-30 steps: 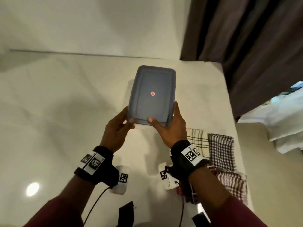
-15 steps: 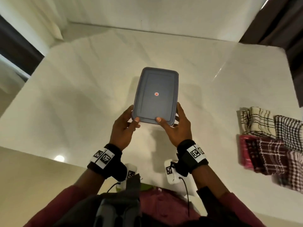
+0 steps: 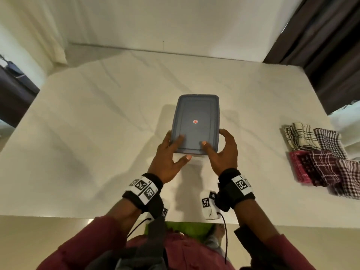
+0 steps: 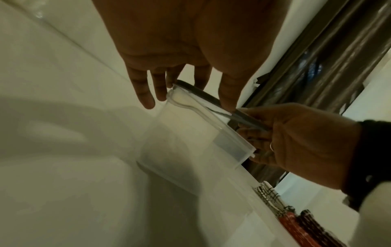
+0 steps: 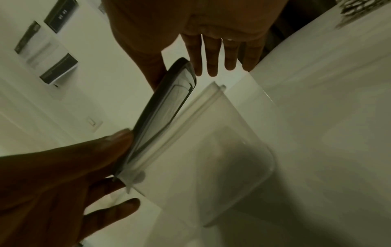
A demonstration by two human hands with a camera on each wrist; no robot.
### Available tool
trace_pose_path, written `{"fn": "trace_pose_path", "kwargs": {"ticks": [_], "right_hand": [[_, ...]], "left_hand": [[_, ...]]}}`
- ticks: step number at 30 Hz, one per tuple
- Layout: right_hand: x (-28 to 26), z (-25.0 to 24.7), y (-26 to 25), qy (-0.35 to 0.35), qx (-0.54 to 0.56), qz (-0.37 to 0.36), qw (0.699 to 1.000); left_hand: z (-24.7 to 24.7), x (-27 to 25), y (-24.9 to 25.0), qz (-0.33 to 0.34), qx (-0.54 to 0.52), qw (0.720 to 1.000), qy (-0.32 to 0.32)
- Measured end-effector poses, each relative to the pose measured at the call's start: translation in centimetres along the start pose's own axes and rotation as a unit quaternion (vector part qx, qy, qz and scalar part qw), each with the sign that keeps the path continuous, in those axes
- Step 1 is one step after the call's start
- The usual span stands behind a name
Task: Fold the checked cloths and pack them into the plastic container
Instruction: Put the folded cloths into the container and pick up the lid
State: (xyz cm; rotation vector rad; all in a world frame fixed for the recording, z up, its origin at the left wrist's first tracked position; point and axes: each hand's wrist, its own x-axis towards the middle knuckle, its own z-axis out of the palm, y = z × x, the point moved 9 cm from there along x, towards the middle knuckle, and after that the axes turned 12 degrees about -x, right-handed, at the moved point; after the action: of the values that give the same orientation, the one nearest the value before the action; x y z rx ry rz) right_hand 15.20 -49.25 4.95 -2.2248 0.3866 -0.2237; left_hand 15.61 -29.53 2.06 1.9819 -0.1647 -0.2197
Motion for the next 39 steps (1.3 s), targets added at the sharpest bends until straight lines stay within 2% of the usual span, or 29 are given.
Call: {"fn": "trace_pose_path", "kwargs": {"ticks": [2, 5, 8, 10, 13, 16, 19, 21, 23, 25, 28, 30, 32, 35, 37, 39], "right_hand": [[0.0, -0.3, -1.7, 0.008, 0.013, -0.013, 1.0], [-0.6, 0.3, -5.0, -0.028, 0.1, -0.03, 0.994], [-2.0, 2.0, -9.0, -0.076, 0.121, -0.089, 0.986], [-3.0, 3.4, -11.4, -0.113, 0.11, -0.138, 0.978], [-4.1, 5.8, -14.0, -0.183, 0.068, -0.194, 0.961], [-4.5, 8.0, -13.7, -0.188, -0.11, -0.243, 0.945], [-4.7, 9.8, -10.1, -0.189, -0.326, -0.208, 0.903], [-4.8, 10.6, -7.5, -0.194, -0.392, -0.183, 0.881], [-4.9, 10.8, -5.7, -0.193, -0.426, -0.168, 0.868], [-4.8, 10.4, -4.8, -0.165, -0.438, -0.163, 0.868], [-4.9, 9.7, -4.0, -0.118, -0.43, -0.156, 0.881], [-4.9, 9.6, -3.7, -0.101, -0.412, -0.167, 0.89], [-4.9, 9.4, -3.8, -0.086, -0.398, -0.186, 0.894], [-4.9, 9.1, -3.8, -0.088, -0.378, -0.195, 0.901], [-5.0, 8.9, -3.8, -0.096, -0.361, -0.197, 0.906], [-5.2, 8.6, -3.7, -0.105, -0.334, -0.202, 0.915]], "left_hand": [[0.0, 0.1, 0.7, 0.0, 0.004, 1.0, -0.003], [-1.1, 0.1, 1.8, 0.021, -0.012, 0.999, 0.035], [-3.3, 0.3, 2.5, 0.037, -0.05, 0.993, 0.096], [-5.1, 0.1, 2.8, 0.057, -0.039, 0.99, 0.122], [-7.5, -0.6, 2.5, 0.057, 0.059, 0.983, 0.162], [-9.6, -1.3, 0.9, 0.022, 0.101, 0.971, 0.215], [-11.2, -1.9, -2.9, -0.01, -0.015, 0.966, 0.259], [-11.1, -2.1, -5.6, -0.056, -0.154, 0.949, 0.27], [-10.0, -2.0, -7.1, -0.09, -0.263, 0.928, 0.25], [-8.3, -1.4, -7.6, -0.12, -0.35, 0.909, 0.194], [-5.8, -1.1, -8.6, -0.173, -0.461, 0.86, 0.135], [-4.8, -0.9, -8.9, -0.188, -0.482, 0.848, 0.115], [-3.9, -0.8, -9.0, -0.226, -0.449, 0.86, 0.083], [-2.8, -1.3, -9.3, -0.292, -0.322, 0.901, 0.009], [-2.8, -1.3, -8.9, -0.276, -0.231, 0.933, -0.023], [-3.5, -1.1, -7.8, -0.223, -0.189, 0.956, 0.01]]}}
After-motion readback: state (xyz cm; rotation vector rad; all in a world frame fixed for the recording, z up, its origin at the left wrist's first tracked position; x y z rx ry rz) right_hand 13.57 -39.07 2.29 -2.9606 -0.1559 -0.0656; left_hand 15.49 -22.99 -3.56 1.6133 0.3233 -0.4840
